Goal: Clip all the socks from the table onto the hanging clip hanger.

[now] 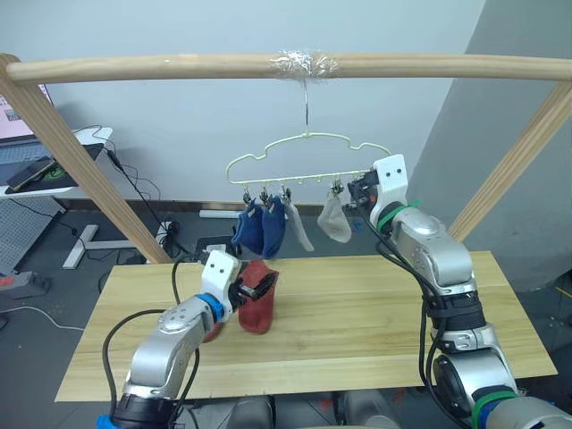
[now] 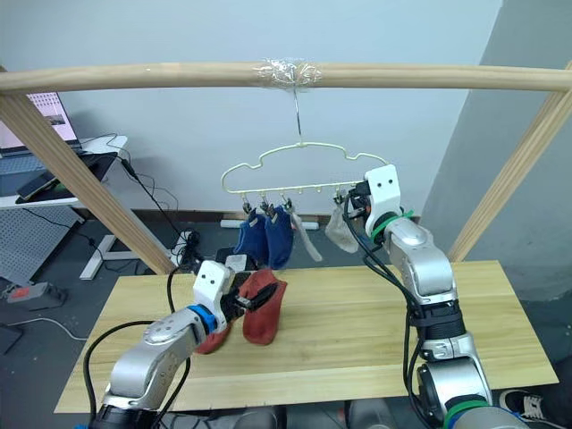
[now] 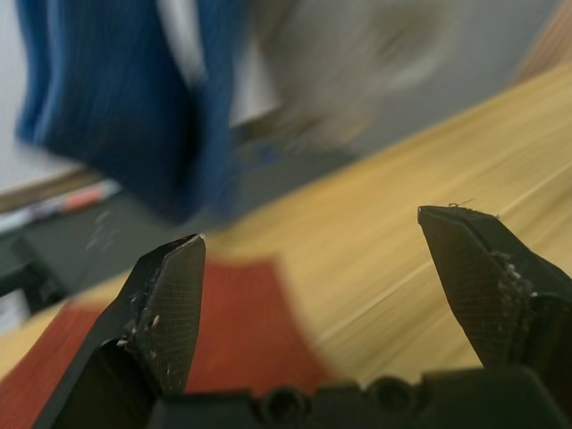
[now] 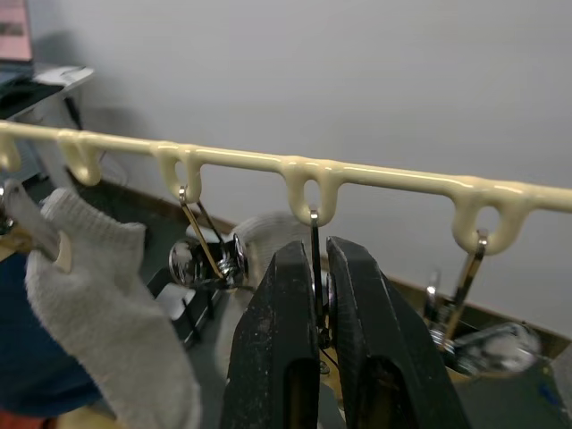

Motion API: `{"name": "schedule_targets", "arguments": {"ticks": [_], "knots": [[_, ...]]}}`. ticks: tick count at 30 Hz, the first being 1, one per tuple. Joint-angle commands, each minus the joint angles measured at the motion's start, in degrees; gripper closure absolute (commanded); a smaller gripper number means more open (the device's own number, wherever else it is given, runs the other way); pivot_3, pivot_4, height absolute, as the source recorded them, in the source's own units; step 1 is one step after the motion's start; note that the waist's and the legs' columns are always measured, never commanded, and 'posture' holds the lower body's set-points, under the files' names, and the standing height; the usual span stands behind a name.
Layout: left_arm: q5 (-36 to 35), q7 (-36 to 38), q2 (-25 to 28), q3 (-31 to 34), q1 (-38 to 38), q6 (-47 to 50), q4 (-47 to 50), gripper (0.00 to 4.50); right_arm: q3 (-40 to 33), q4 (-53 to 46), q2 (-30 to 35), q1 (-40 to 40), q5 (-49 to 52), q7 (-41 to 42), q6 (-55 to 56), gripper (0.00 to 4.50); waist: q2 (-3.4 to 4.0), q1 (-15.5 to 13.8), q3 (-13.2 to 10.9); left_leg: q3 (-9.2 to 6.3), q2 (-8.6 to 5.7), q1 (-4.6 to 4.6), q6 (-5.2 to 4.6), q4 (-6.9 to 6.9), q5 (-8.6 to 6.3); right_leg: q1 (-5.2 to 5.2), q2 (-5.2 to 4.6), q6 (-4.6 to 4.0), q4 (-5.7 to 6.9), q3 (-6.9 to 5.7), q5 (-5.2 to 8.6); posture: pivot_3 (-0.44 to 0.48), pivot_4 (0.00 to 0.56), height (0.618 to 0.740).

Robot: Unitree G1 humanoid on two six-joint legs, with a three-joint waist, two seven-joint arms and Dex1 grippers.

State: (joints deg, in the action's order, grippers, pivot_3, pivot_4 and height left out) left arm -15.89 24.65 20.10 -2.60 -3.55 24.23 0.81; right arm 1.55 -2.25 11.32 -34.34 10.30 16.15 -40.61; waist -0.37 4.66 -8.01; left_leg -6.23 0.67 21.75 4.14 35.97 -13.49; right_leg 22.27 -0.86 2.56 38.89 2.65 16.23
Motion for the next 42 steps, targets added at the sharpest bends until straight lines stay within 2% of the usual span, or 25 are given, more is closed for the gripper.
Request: {"name": "schedule_targets", "arguments": {"ticks": [1,7,12,16,18,26,33,37,42], "knots": [[4.8,-2.1,-2.1,-1.0,-4.4,-6.8,-9.4,0.29,0.4,-3.8,0.1,0.8,0.4,-0.3,-2.9,4.49,-0.02,0.0,0.0,0.01,0.0,0.01,0.0,0.02,0.0,0.0,0.0,0.0,0.0,0.0,0.0,-0.094,0.122,0.74],[9.6,-0.4,-5.4,-3.9,-10.5,-13.7,-26.3,0.29,0.1,-8.2,-1.6,3.0,0.3,-2.6,-6.5,4.49,-0.02,0.3,0.0,0.03,-0.02,0.05,0.0,-0.02,-0.01,0.01,-0.02,-0.01,-0.06,0.02,-0.01,-0.124,0.131,0.74],[13.5,-2.4,-6.2,-4.5,-14.5,-16.0,-36.9,0.29,0.3,-10.8,-2.8,4.1,0.2,-4.1,-8.6,4.49,-0.05,0.4,0.0,0.0,-0.01,0.04,0.0,-0.03,-0.01,0.02,-0.02,0.04,-0.06,-0.02,0.01,-0.135,0.14,0.74],[14.7,-0.9,-6.6,-5.1,-15.0,-15.6,-40.4,0.29,0.2,-11.4,-3.3,4.1,0.2,-4.6,-9.1,4.49,-0.04,0.5,0.0,0.03,-0.01,0.01,0.0,0.0,-0.01,-0.02,-0.02,0.07,-0.04,0.01,0.02,-0.139,0.139,0.74],[14.7,0.2,-6.9,-5.1,-14.6,-15.0,-40.4,0.66,0.0,-11.4,-3.4,4.0,0.1,-4.8,-9.1,4.5,-0.04,0.5,0.0,0.03,-0.02,-0.02,0.0,0.0,-0.01,-0.03,-0.02,0.08,-0.04,0.01,0.02,-0.139,0.137,0.74],[15.4,3.9,-6.6,-6.8,-10.5,-15.6,-33.8,2.75,-0.9,-10.3,-3.3,3.4,0.6,-4.7,-8.9,4.5,-0.02,0.5,0.0,0.02,-0.01,-0.01,0.0,-0.03,-0.01,-0.03,-0.03,0.08,-0.07,0.01,0.03,-0.13,0.125,0.74],[14.5,6.4,-6.5,-8.1,-5.4,-12.2,-23.3,4.49,-5.3,-9.2,-4.1,1.5,4.4,-4.9,-13.9,4.5,-0.02,0.5,0.0,0.01,-0.01,0.0,0.0,-0.03,-0.01,-0.03,-0.04,0.08,-0.06,0.0,0.03,-0.124,0.121,0.74],[11.9,9.0,-7.2,-8.1,-3.8,-10.1,-15.2,4.49,-9.7,-9.3,-5.2,0.2,8.0,-6.1,-20.7,4.5,-0.02,0.4,0.0,0.0,-0.01,0.04,0.0,-0.06,-0.01,0.0,-0.04,0.08,-0.1,0.0,0.03,-0.121,0.115,0.74],[5.2,11.7,-8.7,-6.1,-3.6,-8.6,-2.6,4.49,-17.3,-10.4,-7.5,-3.1,12.8,-8.7,-31.4,4.5,-0.02,0.3,0.0,-0.01,0.0,0.09,0.0,-0.04,-0.01,0.0,-0.05,0.07,-0.11,-0.01,0.03,-0.124,0.114,0.74]]}}
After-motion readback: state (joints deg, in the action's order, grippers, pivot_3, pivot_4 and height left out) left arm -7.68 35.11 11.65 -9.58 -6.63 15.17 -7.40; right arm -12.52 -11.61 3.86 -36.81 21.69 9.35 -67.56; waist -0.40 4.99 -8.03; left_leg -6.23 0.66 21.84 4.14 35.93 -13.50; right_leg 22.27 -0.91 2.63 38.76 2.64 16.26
